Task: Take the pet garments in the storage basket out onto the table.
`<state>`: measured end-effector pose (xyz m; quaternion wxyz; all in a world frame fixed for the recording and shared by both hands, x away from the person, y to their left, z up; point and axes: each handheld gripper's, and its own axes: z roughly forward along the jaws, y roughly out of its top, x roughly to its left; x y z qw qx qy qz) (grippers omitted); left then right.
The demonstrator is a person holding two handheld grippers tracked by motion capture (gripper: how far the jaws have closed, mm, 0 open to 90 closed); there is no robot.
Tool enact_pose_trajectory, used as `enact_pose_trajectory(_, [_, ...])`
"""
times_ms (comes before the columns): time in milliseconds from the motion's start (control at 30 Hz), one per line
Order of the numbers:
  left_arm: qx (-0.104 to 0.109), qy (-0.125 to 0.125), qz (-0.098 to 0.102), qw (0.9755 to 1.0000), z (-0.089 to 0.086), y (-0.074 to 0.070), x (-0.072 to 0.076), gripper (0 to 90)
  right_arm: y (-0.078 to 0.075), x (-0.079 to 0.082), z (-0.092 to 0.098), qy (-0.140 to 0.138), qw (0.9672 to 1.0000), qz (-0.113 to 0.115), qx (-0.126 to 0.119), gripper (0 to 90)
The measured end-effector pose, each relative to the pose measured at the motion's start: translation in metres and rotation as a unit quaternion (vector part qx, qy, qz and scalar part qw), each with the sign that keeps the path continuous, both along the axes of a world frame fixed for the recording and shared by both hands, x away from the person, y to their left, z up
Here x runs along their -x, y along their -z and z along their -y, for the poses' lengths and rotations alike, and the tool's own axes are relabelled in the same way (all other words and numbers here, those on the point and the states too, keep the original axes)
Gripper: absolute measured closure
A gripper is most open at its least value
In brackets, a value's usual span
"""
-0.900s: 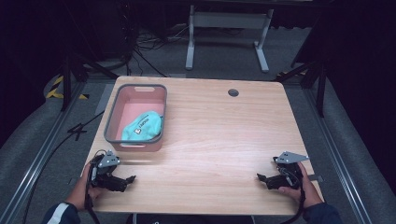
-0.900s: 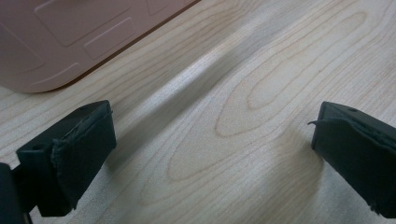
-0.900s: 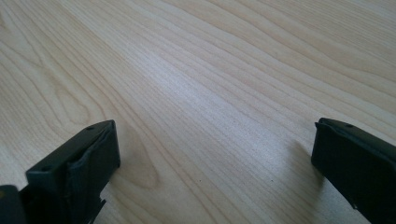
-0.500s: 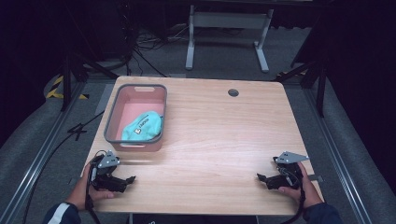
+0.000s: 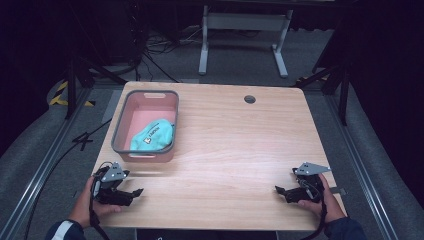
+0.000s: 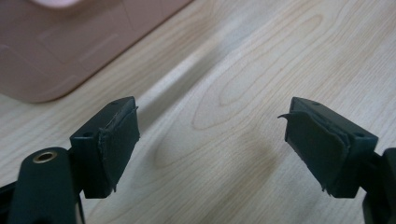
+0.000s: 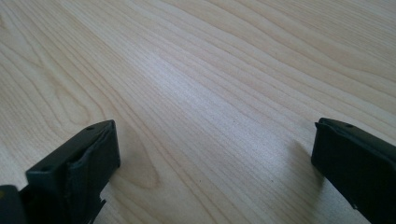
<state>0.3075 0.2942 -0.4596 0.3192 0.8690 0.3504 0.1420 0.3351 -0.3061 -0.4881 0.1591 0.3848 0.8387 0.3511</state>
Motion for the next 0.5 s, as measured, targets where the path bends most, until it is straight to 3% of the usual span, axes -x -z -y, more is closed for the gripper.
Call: enact_pose_trajectory(500, [0.003, -0.021, 0.045, 0.9988, -0.011, -0.031, 0.007, 18.5, 0.0, 0.0, 0.0, 0.0, 1.0, 0.0, 0.0, 1.3])
